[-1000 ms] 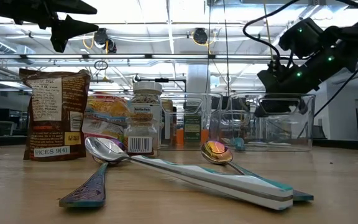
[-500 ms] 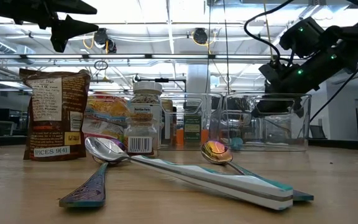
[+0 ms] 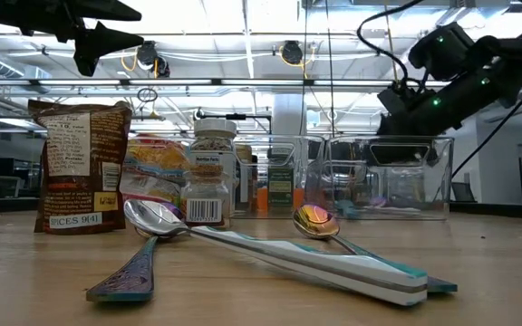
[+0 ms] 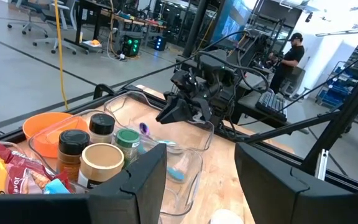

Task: Pick & Place Food Item
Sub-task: Put the orange seasoning pack into the middle transparent bin

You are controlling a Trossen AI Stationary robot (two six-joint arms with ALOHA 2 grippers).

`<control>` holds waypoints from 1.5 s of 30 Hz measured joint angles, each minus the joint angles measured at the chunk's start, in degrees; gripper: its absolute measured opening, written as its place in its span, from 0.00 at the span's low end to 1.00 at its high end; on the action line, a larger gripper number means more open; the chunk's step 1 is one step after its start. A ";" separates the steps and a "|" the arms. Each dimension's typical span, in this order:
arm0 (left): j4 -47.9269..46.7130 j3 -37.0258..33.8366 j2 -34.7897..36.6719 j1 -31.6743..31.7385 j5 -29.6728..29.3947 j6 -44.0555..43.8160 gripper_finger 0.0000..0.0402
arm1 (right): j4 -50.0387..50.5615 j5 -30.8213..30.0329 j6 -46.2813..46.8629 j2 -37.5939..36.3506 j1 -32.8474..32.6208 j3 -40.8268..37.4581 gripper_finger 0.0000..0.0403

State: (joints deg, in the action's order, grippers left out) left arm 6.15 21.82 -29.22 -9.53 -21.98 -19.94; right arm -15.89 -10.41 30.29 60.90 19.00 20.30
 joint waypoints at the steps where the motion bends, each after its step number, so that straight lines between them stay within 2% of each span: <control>1: 0.00 0.00 -0.01 -0.01 0.00 0.10 0.49 | -0.64 0.00 -0.78 0.00 0.00 -0.04 0.28; 4: -0.02 0.00 0.01 0.00 0.00 0.15 0.49 | -3.73 0.52 -3.51 -0.23 -0.02 -0.05 0.34; 10: -0.01 0.00 0.01 0.00 0.00 0.24 0.49 | -7.90 6.21 -7.67 -4.40 -2.09 -0.05 0.39; 17: 0.00 0.00 -0.02 -0.01 0.00 0.26 0.49 | -11.84 6.12 -14.87 -11.00 -11.82 -0.05 0.38; 23: 0.16 0.00 -0.01 0.01 -0.26 0.23 0.49 | -15.26 6.18 -20.18 -11.99 -21.59 -0.03 0.38; 30: 2.51 0.00 -0.02 -0.02 -4.83 -1.73 0.49 | -16.92 6.08 -24.14 -11.98 -25.94 -0.01 0.38; 34: 0.24 0.00 -2.36 0.01 0.62 -5.73 0.49 | -16.90 6.01 -24.14 -11.98 -25.88 -0.01 0.37; 38: -4.34 0.00 -8.11 -0.50 16.23 -2.99 0.49 | -16.88 6.01 -24.16 -11.98 -25.88 -0.01 0.37; 40: -3.95 -0.05 -12.37 -1.78 21.25 -2.16 0.49 | -16.88 6.01 -24.15 -11.98 -25.88 -0.01 0.37; 45: 4.40 -0.04 -22.69 -5.70 21.79 0.42 0.49 | -16.88 6.01 -24.14 -11.98 -25.88 -0.01 0.36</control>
State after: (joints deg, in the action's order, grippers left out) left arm 10.55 21.78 -51.91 -15.23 -0.19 -19.53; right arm -32.77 -4.40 6.15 48.93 -6.87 20.29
